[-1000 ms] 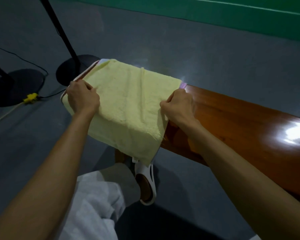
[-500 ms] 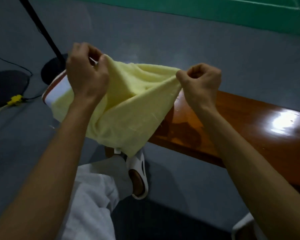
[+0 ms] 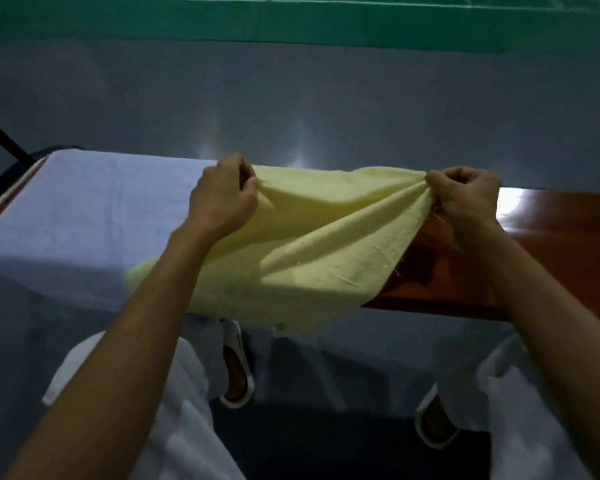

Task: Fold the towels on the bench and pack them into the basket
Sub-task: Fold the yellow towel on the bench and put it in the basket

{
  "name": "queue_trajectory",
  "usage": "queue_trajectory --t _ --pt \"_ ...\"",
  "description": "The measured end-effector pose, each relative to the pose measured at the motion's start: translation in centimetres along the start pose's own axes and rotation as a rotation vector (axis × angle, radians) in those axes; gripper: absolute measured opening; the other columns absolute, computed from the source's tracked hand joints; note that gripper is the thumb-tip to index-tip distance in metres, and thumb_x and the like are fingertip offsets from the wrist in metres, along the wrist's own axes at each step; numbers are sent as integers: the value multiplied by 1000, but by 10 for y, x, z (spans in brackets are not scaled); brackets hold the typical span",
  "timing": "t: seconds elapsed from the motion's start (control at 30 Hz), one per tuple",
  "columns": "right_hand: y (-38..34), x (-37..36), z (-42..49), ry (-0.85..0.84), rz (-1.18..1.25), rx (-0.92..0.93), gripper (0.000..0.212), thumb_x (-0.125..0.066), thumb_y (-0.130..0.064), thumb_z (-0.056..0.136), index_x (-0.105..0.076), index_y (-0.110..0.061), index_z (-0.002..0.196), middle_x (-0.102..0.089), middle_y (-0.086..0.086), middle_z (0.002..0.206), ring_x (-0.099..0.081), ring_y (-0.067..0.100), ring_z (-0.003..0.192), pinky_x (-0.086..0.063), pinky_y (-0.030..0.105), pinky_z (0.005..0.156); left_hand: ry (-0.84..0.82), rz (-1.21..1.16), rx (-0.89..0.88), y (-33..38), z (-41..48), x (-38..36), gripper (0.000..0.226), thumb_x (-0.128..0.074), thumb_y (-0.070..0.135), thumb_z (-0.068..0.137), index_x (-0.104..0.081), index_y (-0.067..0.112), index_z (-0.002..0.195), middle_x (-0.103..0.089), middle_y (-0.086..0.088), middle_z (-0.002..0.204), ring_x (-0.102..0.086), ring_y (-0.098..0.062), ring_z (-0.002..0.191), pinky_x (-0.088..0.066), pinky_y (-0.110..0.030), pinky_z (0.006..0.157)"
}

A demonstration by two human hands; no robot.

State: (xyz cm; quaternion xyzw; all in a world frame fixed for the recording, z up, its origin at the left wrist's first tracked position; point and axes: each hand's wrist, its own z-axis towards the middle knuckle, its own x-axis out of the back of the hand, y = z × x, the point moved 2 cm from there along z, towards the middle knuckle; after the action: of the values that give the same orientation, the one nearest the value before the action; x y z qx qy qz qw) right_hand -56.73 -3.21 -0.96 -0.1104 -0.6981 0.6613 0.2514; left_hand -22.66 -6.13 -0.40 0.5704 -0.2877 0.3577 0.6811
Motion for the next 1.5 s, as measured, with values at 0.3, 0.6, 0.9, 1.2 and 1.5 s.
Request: queue_trajectory --t 0.3,0.6,0.9,1.2,1.5 --pt "33 63 26 135 -299 69 13 -72 -26 86 -71 -14 82 -67 -4 77 -62 10 72 -52 25 68 -335 89 6 55 -19 -71 17 -55 12 91 -71 10 84 -67 -4 85 -61 -19 76 -51 -31 61" --pt "58 73 41 -24 -564 -10 39 -79 -20 86 -60 -11 119 -60 5 122 -58 18 104 -44 19 71 -131 225 -113 51 -33 -85 29 -65 45 92 -59 21 107 -61 1 103 -57 -17 91 -48 -30 75" --pt "94 63 14 -288 -1095 288 70 -20 -64 104 -10 -27 163 1 -2 172 4 28 158 -3 59 125 -358 406 -188 28 -38 -114 81 -4 70 100 11 22 163 19 -1 170 22 -22 155 10 -53 125" --pt "94 74 21 -307 -1028 278 69 -12 -64 105 -1 -29 163 4 -6 172 8 26 157 5 57 125 -336 388 -214 15 -34 -106 88 1 75 95 7 22 164 16 0 171 18 -20 156 7 -50 127" --pt "77 92 21 -58 -954 292 48 -62 -45 95 -51 -16 132 -55 7 127 -49 25 112 -47 44 94 43 253 -46 28 -41 -88 43 -59 46 98 -56 10 122 -55 -12 125 -49 -28 111 -45 -39 91"
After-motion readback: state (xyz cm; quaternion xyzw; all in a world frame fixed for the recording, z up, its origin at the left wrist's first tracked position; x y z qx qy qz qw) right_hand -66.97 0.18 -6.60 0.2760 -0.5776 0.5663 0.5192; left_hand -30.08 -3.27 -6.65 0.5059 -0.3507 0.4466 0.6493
